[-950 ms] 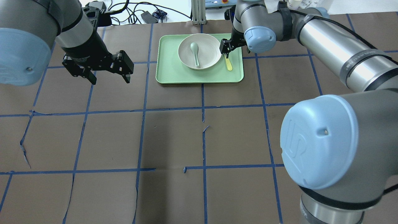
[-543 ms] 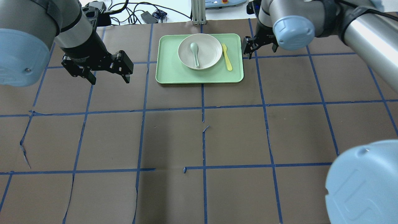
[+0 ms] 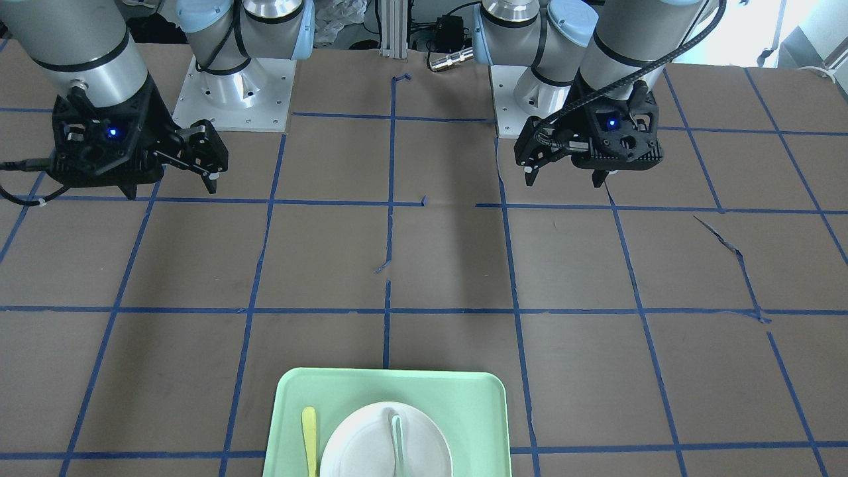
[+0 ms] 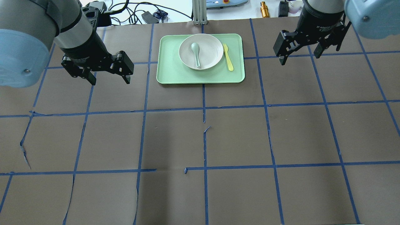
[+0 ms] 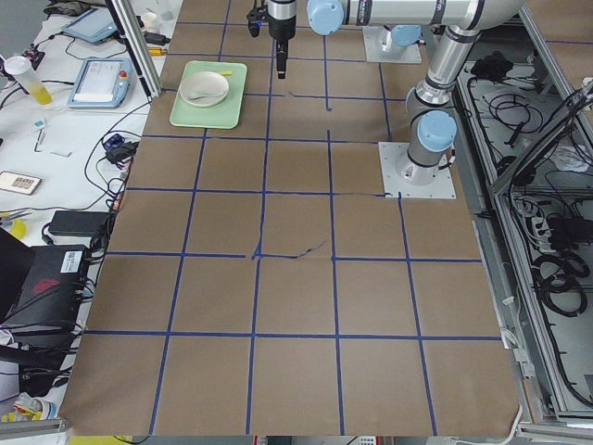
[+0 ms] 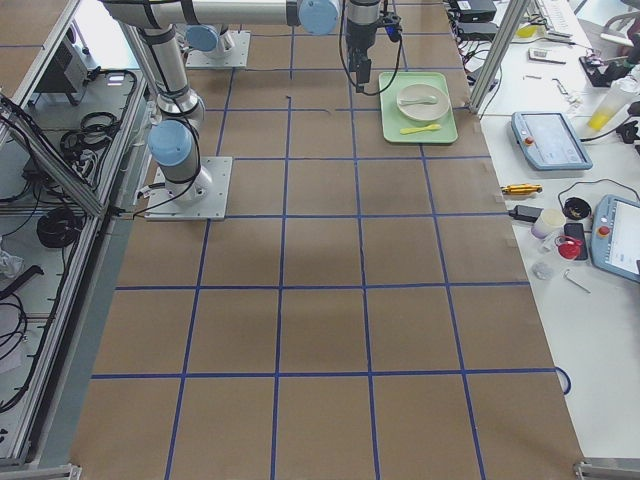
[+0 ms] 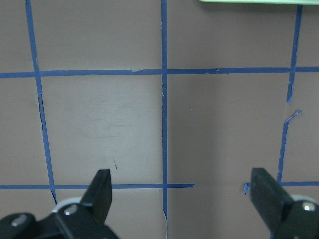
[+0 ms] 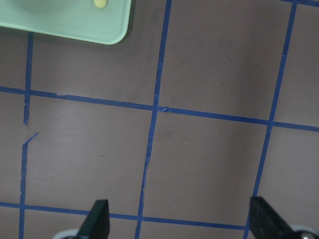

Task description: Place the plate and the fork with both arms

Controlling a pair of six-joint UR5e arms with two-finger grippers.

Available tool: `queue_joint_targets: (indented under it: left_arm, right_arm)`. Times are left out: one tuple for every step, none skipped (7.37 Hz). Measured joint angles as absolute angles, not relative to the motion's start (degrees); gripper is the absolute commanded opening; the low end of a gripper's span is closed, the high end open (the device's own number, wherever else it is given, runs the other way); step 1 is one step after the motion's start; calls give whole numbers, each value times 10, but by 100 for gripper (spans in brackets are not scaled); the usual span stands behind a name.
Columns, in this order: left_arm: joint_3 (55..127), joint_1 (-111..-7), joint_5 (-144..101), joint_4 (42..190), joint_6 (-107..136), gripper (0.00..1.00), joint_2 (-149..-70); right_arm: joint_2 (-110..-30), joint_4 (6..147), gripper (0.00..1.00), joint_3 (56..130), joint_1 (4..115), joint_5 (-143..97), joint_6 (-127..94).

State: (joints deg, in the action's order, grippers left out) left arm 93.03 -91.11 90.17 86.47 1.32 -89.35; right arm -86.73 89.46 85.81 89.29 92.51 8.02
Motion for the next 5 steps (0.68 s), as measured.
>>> queue_joint_targets:
  left_arm:
    - [930, -911, 902, 865, 13, 100, -892]
    - [931, -911, 902, 865, 13, 100, -892]
    - [930, -911, 902, 865, 14, 100, -891]
    - [930, -911, 902, 865, 13, 100, -891]
    - [930, -911, 902, 865, 13, 100, -891]
  right_arm:
    - [-876, 893, 100, 863, 894, 923, 64]
    - [-880, 897, 100, 866, 895, 919, 55]
    - [-880, 909, 100, 869, 897, 914, 52]
    - [-880, 921, 100, 872, 897, 908, 51]
    - [-880, 927, 100, 877, 898, 905, 50]
